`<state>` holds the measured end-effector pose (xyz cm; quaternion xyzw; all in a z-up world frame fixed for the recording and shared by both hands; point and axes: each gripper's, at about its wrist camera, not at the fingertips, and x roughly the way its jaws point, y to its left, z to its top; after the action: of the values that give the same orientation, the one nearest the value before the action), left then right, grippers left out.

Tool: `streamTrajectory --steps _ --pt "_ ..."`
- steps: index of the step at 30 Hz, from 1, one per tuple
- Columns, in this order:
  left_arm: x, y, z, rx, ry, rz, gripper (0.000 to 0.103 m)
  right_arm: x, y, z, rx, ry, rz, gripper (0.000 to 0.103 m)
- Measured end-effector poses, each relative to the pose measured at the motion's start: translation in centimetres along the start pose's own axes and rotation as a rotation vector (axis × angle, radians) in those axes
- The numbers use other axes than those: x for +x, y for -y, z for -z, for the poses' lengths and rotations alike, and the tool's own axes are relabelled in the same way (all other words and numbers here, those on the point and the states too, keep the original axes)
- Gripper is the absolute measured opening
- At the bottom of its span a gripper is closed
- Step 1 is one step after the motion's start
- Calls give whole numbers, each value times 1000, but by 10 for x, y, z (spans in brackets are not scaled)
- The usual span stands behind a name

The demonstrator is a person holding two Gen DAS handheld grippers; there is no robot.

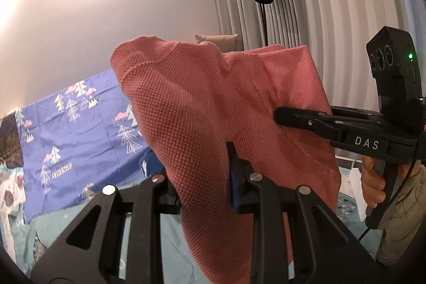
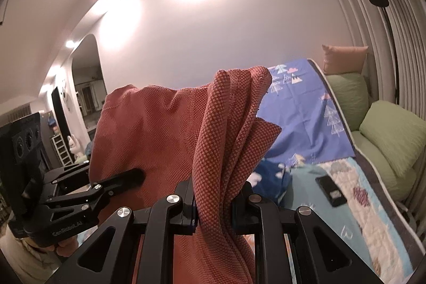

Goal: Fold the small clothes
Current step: 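Lift the folded coral shirt with both tools and carry it, then lower the shirt onto the navy plush toy and open both tools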

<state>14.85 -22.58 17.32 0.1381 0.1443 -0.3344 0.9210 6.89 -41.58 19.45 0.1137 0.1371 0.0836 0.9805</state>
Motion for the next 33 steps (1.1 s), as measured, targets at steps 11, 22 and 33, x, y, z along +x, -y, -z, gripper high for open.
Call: streamTrajectory --steps 11,22,33 --pt "72 -24 -42 27 1 -37 29 76 41 -49 11 38 36 17" --pt "148 -43 -42 30 -37 -84 29 163 76 -61 21 -4 65 17" --pt "283 -109 15 -67 -256 -123 32 307 131 -4 89 -199 66 17"
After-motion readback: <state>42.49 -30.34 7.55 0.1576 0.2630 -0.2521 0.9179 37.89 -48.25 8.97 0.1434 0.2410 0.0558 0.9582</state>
